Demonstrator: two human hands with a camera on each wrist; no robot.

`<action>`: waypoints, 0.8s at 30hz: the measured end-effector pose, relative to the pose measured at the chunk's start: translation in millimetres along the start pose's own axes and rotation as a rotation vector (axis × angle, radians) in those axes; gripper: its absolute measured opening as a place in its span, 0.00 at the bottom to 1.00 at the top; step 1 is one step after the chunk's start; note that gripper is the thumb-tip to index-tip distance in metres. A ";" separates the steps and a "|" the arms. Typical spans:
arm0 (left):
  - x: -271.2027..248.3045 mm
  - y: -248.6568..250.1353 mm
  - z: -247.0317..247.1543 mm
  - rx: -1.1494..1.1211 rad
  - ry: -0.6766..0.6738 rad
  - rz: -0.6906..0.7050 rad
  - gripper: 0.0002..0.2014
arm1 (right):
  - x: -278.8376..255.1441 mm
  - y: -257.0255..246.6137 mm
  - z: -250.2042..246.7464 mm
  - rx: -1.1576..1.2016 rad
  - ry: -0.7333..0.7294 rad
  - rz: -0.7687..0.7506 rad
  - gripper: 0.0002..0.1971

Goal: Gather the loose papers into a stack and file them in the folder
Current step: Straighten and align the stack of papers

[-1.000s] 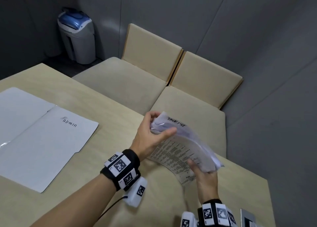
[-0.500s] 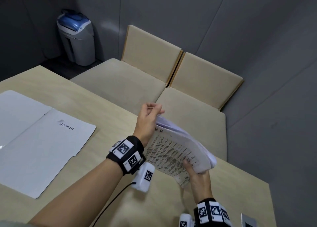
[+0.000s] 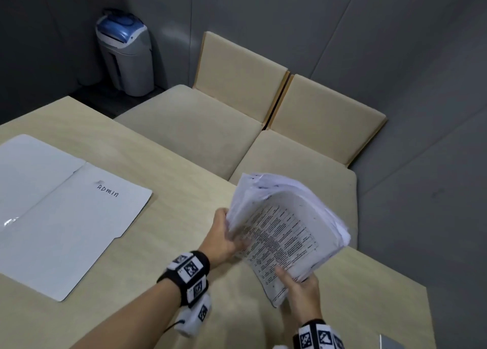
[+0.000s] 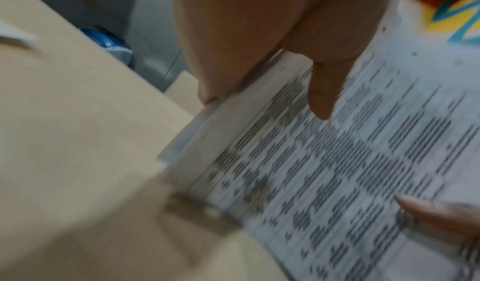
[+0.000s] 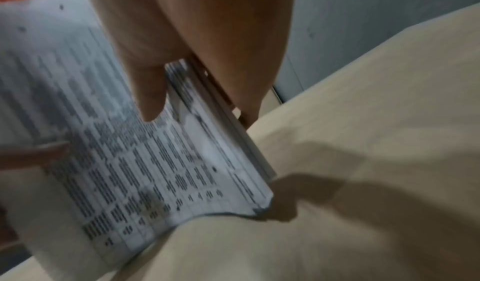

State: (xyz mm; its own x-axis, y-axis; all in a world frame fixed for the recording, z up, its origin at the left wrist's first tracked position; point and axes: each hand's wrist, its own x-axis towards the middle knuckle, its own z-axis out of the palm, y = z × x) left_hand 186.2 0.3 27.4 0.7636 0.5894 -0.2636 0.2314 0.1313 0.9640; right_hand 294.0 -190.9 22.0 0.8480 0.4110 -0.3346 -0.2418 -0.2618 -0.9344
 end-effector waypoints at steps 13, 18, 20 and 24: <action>-7.4 3.9 -12.1 0.514 0.303 0.119 0.49 | -1.4 -5.8 -13.7 -0.180 0.008 -0.112 0.10; -20.1 87.2 -37.4 0.681 0.411 0.681 0.64 | -17.4 -82.3 -43.9 -0.715 -0.106 -0.511 0.07; -20.6 116.6 -47.0 0.642 0.169 0.612 0.61 | -27.2 -112.6 -51.5 -0.862 -0.156 -0.601 0.12; -20.1 116.8 -53.6 0.382 -0.200 0.416 0.13 | -45.0 -147.7 -62.4 -0.867 -0.125 -0.723 0.14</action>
State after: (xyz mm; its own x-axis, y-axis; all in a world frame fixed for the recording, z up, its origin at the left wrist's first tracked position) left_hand 165.5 46.6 147.3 0.9264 0.3641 0.0956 0.0610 -0.3959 0.9163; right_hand 321.0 -225.2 182.7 0.5914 0.7829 0.1932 0.7343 -0.4239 -0.5301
